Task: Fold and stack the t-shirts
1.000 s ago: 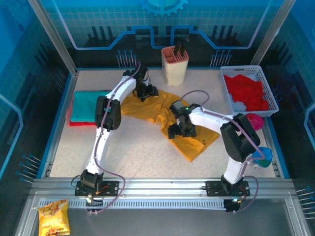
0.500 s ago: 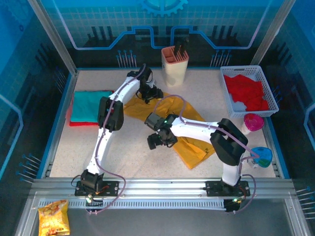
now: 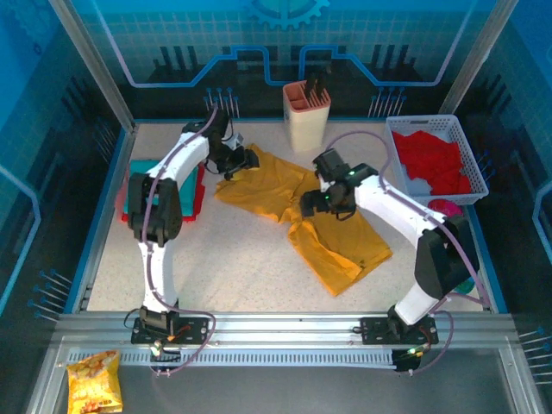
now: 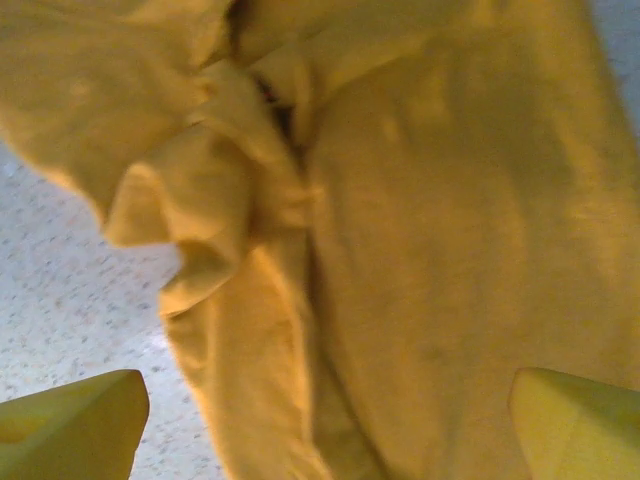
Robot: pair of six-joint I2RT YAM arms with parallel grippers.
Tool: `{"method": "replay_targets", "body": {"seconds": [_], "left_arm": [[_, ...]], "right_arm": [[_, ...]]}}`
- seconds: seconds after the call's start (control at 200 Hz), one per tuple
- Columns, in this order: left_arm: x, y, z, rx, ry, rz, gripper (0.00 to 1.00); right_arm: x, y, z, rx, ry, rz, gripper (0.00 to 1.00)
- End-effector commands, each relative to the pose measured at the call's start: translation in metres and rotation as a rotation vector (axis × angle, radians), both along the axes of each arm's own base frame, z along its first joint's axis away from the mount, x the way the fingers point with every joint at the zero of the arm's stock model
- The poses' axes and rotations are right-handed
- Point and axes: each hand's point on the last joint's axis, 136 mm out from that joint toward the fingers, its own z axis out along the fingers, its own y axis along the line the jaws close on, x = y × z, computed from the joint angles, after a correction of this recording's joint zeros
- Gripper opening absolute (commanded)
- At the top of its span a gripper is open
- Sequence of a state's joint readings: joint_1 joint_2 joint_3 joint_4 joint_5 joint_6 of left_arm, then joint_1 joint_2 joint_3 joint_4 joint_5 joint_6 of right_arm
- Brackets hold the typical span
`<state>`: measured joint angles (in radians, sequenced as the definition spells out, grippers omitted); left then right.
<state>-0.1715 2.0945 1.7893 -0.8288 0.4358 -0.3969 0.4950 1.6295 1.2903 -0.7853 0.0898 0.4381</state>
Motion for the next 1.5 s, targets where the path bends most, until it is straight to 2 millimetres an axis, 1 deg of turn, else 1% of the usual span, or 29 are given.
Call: {"method": "replay_targets", "body": {"seconds": [0.0, 0.045, 0.145, 0.215, 0.27, 0.335, 0.415, 0.53, 0.65, 0.705, 0.76, 0.86, 0.926, 1.016, 1.121, 1.231, 1.321, 1.426, 1.496], "left_arm": [[-0.015, -0.004, -0.005, -0.055, -0.005, 0.058, 0.58], [-0.024, -0.005, -0.010, -0.080, 0.007, 0.081, 0.57], [-0.047, -0.009, -0.031, -0.097, 0.044, 0.119, 0.57], [-0.059, -0.013, -0.047, -0.102, 0.071, 0.134, 0.56], [-0.064, -0.013, -0.060, -0.101, 0.090, 0.149, 0.56], [-0.064, -0.011, -0.071, -0.093, 0.090, 0.175, 0.56], [-0.063, -0.006, -0.082, -0.069, 0.089, 0.199, 0.56], [-0.064, -0.005, -0.088, -0.072, 0.103, 0.227, 0.56], [-0.063, 0.007, -0.098, -0.015, 0.093, 0.269, 0.56], [-0.059, 0.012, -0.101, -0.003, 0.086, 0.286, 0.55], [-0.052, 0.017, -0.104, 0.004, 0.075, 0.301, 0.52], [-0.036, 0.026, -0.111, 0.027, 0.066, 0.323, 0.42], [-0.024, 0.031, -0.114, 0.040, 0.061, 0.333, 0.34], [-0.007, 0.037, -0.111, 0.057, 0.050, 0.336, 0.31], [0.015, 0.047, -0.101, 0.084, 0.015, 0.342, 0.22], [0.037, 0.057, -0.098, 0.090, 0.009, 0.344, 0.13], [0.052, 0.063, -0.093, 0.089, -0.007, 0.335, 0.11], [0.069, 0.071, -0.086, 0.096, -0.020, 0.313, 0.10], [0.080, 0.070, -0.080, 0.078, -0.033, 0.295, 0.11]], "right_arm": [[0.001, -0.016, -0.015, 0.053, 0.083, 0.009, 0.93], [0.003, -0.022, -0.022, 0.081, 0.122, -0.014, 0.93], [0.003, -0.033, -0.042, 0.130, 0.201, -0.057, 0.91], [0.000, -0.034, -0.054, 0.164, 0.225, -0.070, 0.89], [-0.003, -0.033, -0.062, 0.179, 0.238, -0.075, 0.89], [-0.007, -0.033, -0.074, 0.179, 0.264, -0.080, 0.88], [-0.011, -0.034, -0.082, 0.172, 0.277, -0.084, 0.87], [-0.015, -0.040, -0.088, 0.151, 0.281, -0.096, 0.86], [-0.018, -0.046, -0.094, 0.128, 0.287, -0.111, 0.86], [-0.021, -0.049, -0.097, 0.125, 0.294, -0.126, 0.86], [-0.024, -0.053, -0.102, 0.113, 0.309, -0.142, 0.85], [-0.029, -0.053, -0.111, 0.118, 0.335, -0.149, 0.82], [-0.030, -0.052, -0.110, 0.115, 0.338, -0.147, 0.81], [-0.030, -0.053, -0.106, 0.119, 0.326, -0.148, 0.81], [-0.030, -0.051, -0.102, 0.133, 0.318, -0.146, 0.81], [-0.031, -0.047, -0.103, 0.157, 0.334, -0.140, 0.81], [-0.030, -0.046, -0.102, 0.160, 0.331, -0.140, 0.81], [-0.029, -0.043, -0.095, 0.179, 0.317, -0.132, 0.81], [-0.028, -0.043, -0.089, 0.181, 0.307, -0.126, 0.81]]}}
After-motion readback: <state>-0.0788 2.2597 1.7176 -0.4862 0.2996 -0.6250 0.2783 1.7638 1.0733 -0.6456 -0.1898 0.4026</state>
